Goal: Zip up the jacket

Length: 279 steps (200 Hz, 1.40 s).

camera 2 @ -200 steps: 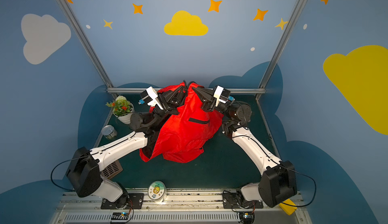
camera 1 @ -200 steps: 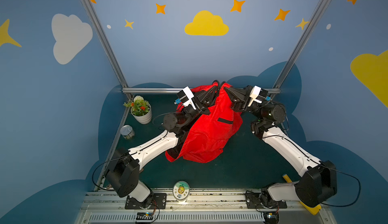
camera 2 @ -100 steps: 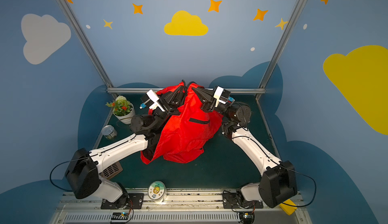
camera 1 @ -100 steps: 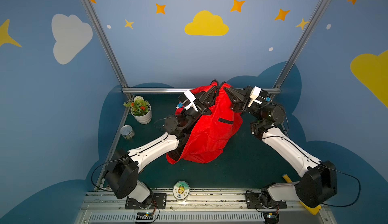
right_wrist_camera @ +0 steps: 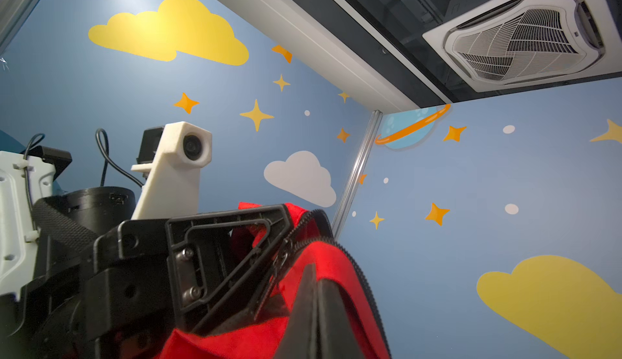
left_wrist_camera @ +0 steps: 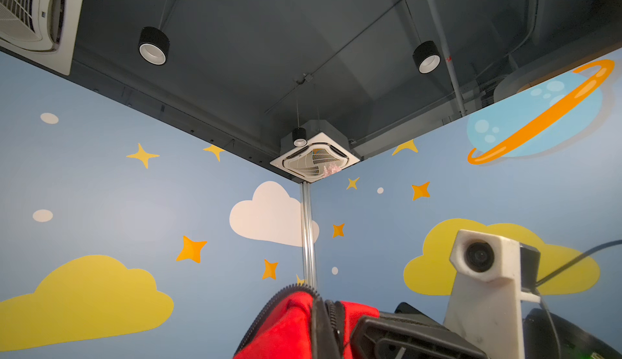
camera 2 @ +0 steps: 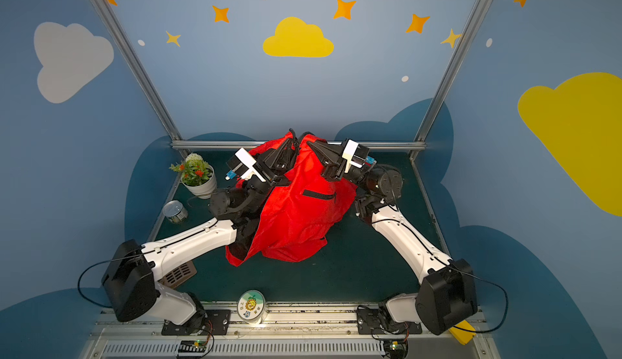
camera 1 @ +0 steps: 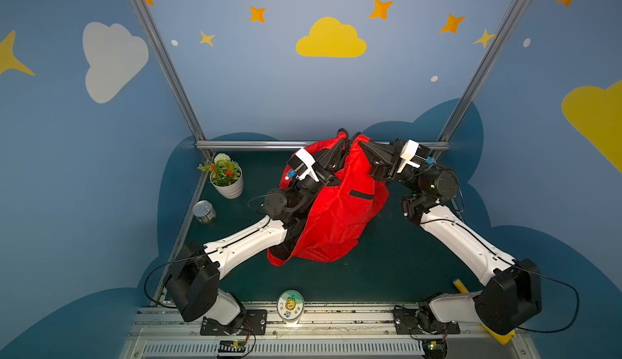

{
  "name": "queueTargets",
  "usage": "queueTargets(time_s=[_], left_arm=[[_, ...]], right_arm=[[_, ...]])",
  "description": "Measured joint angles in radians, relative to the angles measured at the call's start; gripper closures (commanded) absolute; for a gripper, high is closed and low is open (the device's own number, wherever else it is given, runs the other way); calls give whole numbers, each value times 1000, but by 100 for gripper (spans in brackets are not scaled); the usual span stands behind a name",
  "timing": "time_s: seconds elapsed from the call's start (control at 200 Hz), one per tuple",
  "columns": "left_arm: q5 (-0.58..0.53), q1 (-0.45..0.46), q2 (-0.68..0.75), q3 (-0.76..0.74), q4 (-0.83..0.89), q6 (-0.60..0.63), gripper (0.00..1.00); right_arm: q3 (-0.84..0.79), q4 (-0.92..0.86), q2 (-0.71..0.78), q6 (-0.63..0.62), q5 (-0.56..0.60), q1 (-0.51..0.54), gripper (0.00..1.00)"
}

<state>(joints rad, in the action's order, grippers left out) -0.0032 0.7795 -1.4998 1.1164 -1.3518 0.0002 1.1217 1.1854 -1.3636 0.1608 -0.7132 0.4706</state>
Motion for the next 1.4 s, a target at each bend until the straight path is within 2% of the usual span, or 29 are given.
queueTargets(time_s=[0.401, 0.791, 0.921, 1.202, 1.397], left_arm=[[-60, 33, 3, -13, -6, 86, 97], [-85, 40, 8, -26, -10, 94, 97], [-82, 32, 11, -26, 9, 20, 96], [11, -33, 16, -26, 35, -281, 96], [37, -43, 16, -26, 42, -352, 97]], right_arm=[[-1, -2, 13, -1, 15, 12, 100], [-18, -2, 18, -1, 58, 18, 100], [-34, 0, 18, 16, 69, 11, 100], [-45, -2, 13, 59, 65, 7, 100], [-45, 0, 10, 99, 58, 2, 100]])
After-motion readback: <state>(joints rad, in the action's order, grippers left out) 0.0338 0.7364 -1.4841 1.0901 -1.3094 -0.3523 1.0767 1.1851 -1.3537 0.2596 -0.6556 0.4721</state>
